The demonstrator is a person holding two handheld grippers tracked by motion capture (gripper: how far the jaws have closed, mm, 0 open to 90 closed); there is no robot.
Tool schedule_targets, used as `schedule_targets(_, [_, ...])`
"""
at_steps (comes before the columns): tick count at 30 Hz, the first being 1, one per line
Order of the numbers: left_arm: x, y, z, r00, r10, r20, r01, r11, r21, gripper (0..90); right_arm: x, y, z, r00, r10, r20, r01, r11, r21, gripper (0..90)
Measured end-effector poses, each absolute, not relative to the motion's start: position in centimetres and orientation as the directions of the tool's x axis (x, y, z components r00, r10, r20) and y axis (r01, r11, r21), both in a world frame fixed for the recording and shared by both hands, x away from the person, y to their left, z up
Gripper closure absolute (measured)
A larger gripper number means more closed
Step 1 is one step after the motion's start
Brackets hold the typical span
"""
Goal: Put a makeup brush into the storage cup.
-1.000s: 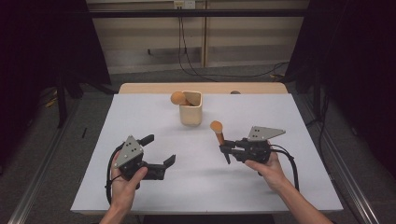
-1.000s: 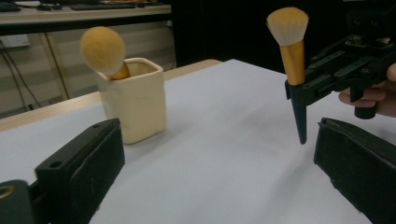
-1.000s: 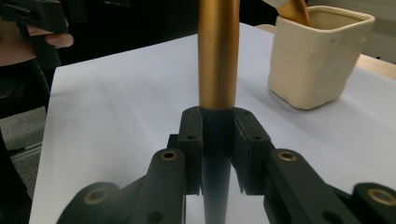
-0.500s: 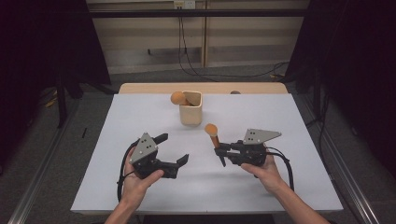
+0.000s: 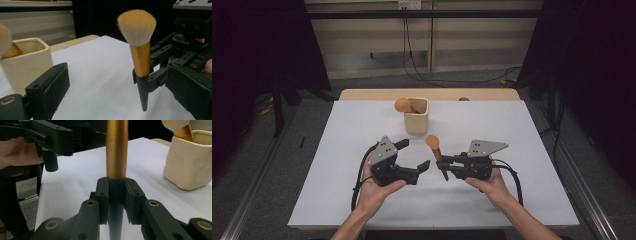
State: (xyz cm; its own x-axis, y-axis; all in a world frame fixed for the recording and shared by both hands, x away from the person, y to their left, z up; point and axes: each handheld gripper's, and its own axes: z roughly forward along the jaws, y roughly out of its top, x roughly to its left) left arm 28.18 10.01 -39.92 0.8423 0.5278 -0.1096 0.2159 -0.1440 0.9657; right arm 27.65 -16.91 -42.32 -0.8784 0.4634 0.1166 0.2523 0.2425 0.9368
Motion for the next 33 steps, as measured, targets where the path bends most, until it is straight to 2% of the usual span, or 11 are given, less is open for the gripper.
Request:
schedule_targets(4, [28.6,9.2,-39.9,0.864,0.491,-0.111,0.193,-0.12,0.974,7.0,27.6,-16.8,-42.4,-0.88,0.461,0.119,0.253,0.241,0.937,75.4])
schedule_targets(10, [28.8,8.0,-39.7,0.873,0.475,-0.113,0.183,-0.105,0.978,5.0,27.6,-16.8,-42.0,-0.88,0.459,0.119,0.246,0.227,0.942,75.3])
schedule_targets(13, [28.9,7.4,-39.7,0.877,0.47,-0.101,0.175,-0.115,0.978,6.7,27.6,-16.7,-42.0,-0.881,0.457,0.124,0.248,0.222,0.943,75.4])
schedule_targets(16, [29.0,7.1,-40.0,0.876,0.473,-0.096,0.172,-0.12,0.978,13.5,27.5,-16.6,-42.0,-0.881,0.457,0.124,0.247,0.221,0.944,75.4])
schedule_targets(21, [29.3,6.4,-40.3,0.873,0.477,-0.097,0.162,-0.096,0.982,32.4,27.7,-16.8,-41.8,-0.872,0.473,0.123,0.247,0.211,0.946,75.3])
schedule_targets(25, [29.5,5.8,-40.5,0.874,0.471,-0.117,0.175,-0.082,0.981,42.2,27.8,-17.2,-41.8,-0.862,0.488,0.141,0.262,0.189,0.946,75.3])
schedule_targets(29, [29.6,5.4,-40.6,0.872,0.465,-0.151,0.194,-0.047,0.98,58.9,27.8,-17.3,-41.8,-0.854,0.501,0.139,0.261,0.182,0.948,75.3])
schedule_targets(33, [29.7,5.2,-40.7,0.877,0.444,-0.185,0.225,-0.038,0.974,64.9,27.8,-17.4,-41.8,-0.849,0.511,0.138,0.261,0.177,0.949,75.4])
